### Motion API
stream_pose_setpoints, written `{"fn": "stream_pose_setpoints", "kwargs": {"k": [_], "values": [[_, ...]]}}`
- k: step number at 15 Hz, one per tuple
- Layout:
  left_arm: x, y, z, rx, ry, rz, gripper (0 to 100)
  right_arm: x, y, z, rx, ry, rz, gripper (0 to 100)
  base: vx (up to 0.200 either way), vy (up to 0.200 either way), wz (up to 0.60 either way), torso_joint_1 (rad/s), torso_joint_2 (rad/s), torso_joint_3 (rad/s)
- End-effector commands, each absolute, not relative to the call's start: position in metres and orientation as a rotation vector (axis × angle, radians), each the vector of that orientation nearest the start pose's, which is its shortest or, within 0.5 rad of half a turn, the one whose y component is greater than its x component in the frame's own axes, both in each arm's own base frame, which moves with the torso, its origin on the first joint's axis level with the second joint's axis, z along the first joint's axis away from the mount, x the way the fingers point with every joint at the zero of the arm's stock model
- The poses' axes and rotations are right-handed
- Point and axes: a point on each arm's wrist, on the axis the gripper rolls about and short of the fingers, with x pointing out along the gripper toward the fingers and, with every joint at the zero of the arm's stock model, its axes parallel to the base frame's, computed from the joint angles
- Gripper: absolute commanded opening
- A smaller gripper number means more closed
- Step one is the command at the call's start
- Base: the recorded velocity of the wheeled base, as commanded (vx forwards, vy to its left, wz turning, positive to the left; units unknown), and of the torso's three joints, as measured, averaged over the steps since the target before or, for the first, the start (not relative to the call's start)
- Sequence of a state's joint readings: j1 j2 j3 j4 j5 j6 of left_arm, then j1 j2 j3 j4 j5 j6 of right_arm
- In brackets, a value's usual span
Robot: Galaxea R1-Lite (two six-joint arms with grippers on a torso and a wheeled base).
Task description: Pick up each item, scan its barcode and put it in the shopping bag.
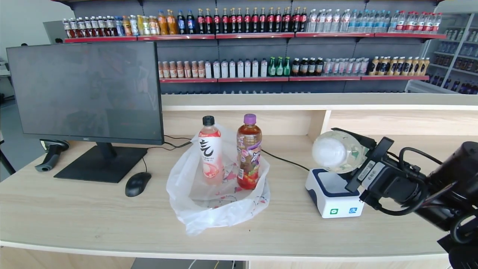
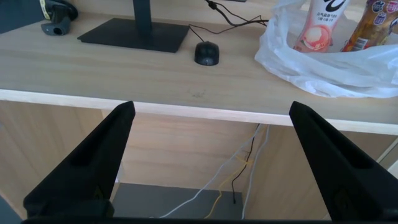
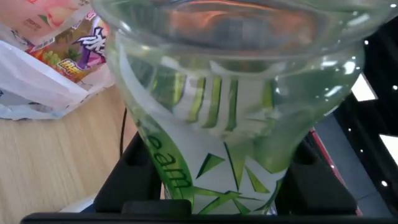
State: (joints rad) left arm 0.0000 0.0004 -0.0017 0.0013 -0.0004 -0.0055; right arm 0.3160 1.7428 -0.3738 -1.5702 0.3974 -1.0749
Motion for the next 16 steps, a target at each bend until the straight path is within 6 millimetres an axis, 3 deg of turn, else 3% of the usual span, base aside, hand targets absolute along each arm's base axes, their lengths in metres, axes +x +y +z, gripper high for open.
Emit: {"fn": "stream_pose_setpoints", "kwargs": {"k": [1,8,16], "values": [[-0.023,0.000,0.076,-0.006,0.000,0.000,100,0.240,0.089,0.140,-1.054,-0.505,0.587,0,0.000,0.000,0.00,0.000,0.00,0.000],[-0.023,0.000,0.076,-0.005,0.000,0.000,100,0.233,0.079,0.127,-1.136,-0.480,0.623,0,0.000,0.000,0.00,0.000,0.00,0.000],[-0.023,0.000,0.076,-0.005,0.000,0.000,100,0.238,0.082,0.119,-1.152,-0.467,0.643,0,0.000,0.000,0.00,0.000,0.00,0.000]]}}
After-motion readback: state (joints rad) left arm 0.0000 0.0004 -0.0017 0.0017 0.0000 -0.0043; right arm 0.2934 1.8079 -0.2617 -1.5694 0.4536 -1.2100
